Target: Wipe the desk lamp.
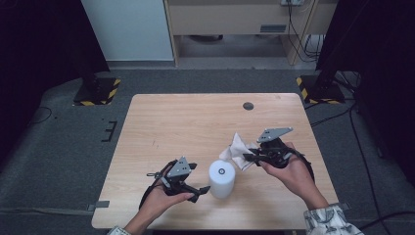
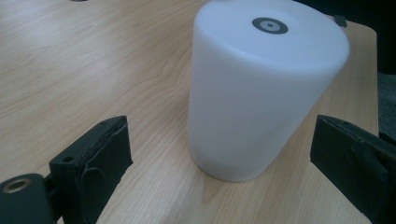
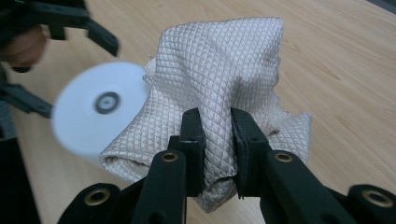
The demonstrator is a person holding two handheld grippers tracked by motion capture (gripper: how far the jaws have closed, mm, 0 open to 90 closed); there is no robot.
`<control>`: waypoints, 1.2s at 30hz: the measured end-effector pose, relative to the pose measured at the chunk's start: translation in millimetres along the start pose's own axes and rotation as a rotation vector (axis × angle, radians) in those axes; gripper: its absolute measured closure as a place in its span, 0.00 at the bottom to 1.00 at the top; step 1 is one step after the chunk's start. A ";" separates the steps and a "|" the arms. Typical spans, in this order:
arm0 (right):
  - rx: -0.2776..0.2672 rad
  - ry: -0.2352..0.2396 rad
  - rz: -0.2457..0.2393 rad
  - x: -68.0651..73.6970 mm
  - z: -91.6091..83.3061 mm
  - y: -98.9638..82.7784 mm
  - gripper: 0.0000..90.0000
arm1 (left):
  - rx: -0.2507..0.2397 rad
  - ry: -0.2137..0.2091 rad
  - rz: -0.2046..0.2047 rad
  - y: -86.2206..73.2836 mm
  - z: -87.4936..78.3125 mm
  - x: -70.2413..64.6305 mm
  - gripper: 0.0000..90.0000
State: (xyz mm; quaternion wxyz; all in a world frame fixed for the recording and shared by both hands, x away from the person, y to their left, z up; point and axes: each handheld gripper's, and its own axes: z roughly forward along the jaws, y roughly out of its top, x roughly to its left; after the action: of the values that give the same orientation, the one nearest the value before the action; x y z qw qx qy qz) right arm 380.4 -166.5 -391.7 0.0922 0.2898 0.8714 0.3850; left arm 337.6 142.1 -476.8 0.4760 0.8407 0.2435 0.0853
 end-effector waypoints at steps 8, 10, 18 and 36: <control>0.042 0.041 -0.098 31.1 6.1 24.0 0.85 | 0.014 -0.011 0.037 11.3 15.4 -14.2 0.05; 0.064 0.041 -0.112 36.3 9.9 27.5 0.85 | 0.011 0.002 0.032 8.6 16.4 -14.4 0.06; 0.110 0.022 -0.125 47.2 25.0 34.1 0.85 | -0.041 -0.011 0.057 6.2 11.2 -19.0 0.10; 0.140 0.046 -0.168 53.4 43.6 41.2 0.84 | -0.056 0.010 0.089 5.3 13.1 -23.4 0.25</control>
State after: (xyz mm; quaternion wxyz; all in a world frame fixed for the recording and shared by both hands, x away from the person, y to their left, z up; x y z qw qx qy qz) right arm 371.5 -86.7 -388.4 0.0837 0.2126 0.9192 0.3206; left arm 324.0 118.4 -477.2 0.4940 0.8366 0.2056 0.1176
